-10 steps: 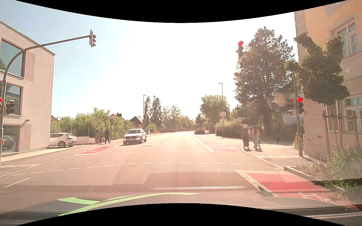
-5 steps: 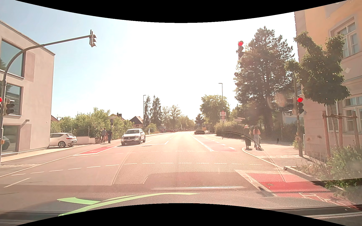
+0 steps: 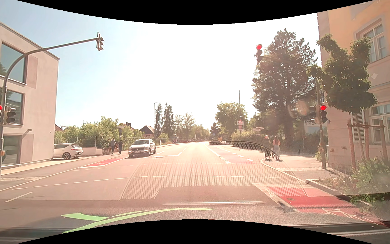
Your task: Follow the waypoints while adhering to traffic rules and regulations
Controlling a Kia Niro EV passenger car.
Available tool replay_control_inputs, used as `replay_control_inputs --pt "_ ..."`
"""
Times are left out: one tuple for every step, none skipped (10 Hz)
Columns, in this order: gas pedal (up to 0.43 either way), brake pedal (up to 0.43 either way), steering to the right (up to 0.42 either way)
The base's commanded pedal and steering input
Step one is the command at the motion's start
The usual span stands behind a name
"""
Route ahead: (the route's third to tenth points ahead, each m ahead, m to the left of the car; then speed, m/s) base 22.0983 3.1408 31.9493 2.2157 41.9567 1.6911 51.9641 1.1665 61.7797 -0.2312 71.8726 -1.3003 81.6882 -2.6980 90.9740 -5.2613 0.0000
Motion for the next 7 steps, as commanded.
replay_control_inputs --pt "0.0 0.378 0.0" --pt "0.0 0.378 0.0" --pt "0.0 0.378 0.0" --pt "0.0 0.378 0.0" --pt "0.0 0.378 0.0" --pt "0.0 0.378 0.0" --pt "0.0 0.378 0.0"
